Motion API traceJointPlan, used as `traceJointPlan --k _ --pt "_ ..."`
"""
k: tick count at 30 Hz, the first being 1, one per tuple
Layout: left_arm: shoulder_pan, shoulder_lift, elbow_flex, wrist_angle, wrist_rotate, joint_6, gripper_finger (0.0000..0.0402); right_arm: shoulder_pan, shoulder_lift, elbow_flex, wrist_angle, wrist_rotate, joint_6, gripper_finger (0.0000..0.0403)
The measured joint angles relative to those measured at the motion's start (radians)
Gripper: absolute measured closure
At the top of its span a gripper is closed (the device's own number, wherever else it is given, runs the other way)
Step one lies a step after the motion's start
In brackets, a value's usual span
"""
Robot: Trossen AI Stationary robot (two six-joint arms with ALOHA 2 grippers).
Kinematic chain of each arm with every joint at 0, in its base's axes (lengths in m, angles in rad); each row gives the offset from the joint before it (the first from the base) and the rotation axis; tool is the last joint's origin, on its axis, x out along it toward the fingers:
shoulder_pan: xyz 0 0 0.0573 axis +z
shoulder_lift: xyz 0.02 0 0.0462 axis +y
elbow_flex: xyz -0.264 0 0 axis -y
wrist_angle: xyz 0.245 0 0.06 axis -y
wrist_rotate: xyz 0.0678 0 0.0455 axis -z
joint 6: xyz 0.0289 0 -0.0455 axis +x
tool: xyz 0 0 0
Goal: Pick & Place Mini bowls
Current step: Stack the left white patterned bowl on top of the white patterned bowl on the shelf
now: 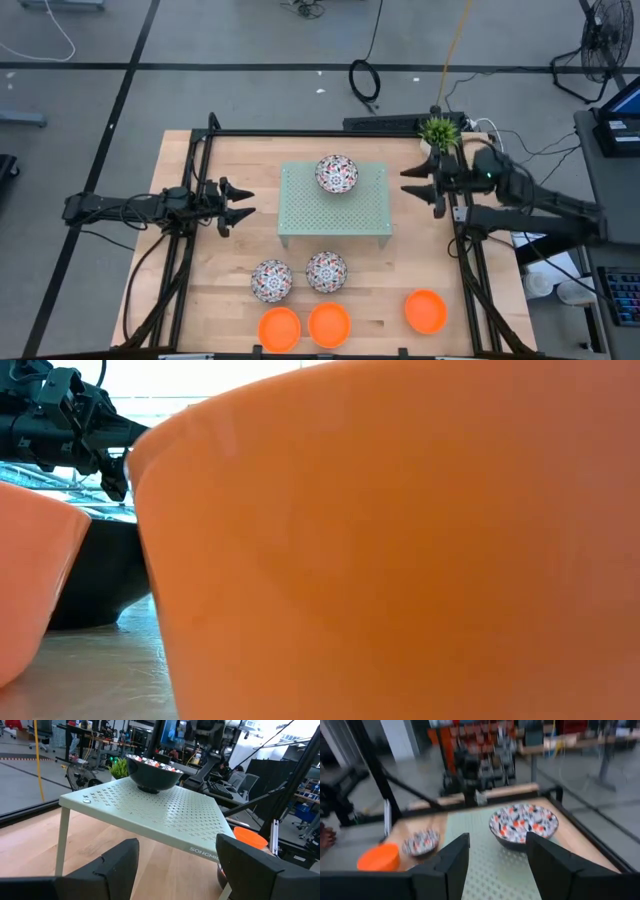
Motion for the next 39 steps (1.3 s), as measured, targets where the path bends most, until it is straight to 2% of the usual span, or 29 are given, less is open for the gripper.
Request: traceJointPlan --k 4,7,10,16,18,24,28,30,32,36,39 --pt "0.0 0.0 0.0 0.0 0.0 0.0 0.0133 0.019 -0.092 -0.169 0.201 -0.088 0.041 0.0222" --pt "0.0 0.0 -0.001 0.044 0.0 -0.035 0.0133 0.023 -0.119 -0.241 0.292 -0.177 0.051 0.0221" --pt "-0.004 0.0 0.0 0.104 0.013 -0.057 0.0133 0.026 -0.127 -0.286 0.346 -0.216 0.049 0.0221" --pt "-0.06 0.055 0.0 0.164 0.218 -0.025 0.0133 0.025 -0.125 -0.318 0.402 -0.204 0.048 0.0226" --pt "-0.093 0.096 0.0 0.192 0.244 -0.025 0.0133 0.025 -0.125 -0.318 0.405 -0.205 0.05 0.0226" --pt "-0.248 0.3 -0.001 0.413 0.234 0.019 0.0133 0.026 -0.124 -0.318 0.425 -0.205 0.057 0.0227" --pt "-0.357 0.429 0.046 0.485 0.126 -0.172 0.0133 0.026 -0.125 -0.317 0.437 -0.206 0.097 0.0227" --pt "-0.409 0.469 0.124 0.396 0.077 -0.255 0.0133 0.025 -0.125 -0.318 0.437 -0.206 0.103 0.0227" --pt "-0.451 0.503 0.228 0.161 0.021 -0.334 0.0133 0.025 -0.125 -0.318 0.443 -0.206 0.098 0.0227" --pt "-0.524 0.627 0.473 -0.373 -0.138 -0.605 0.0133 0.025 -0.125 -0.317 0.495 -0.206 0.075 0.0227" --pt "-0.548 0.74 0.621 -0.614 -0.15 -0.791 0.0133 0.025 -0.125 -0.317 0.572 -0.206 0.066 0.0228"
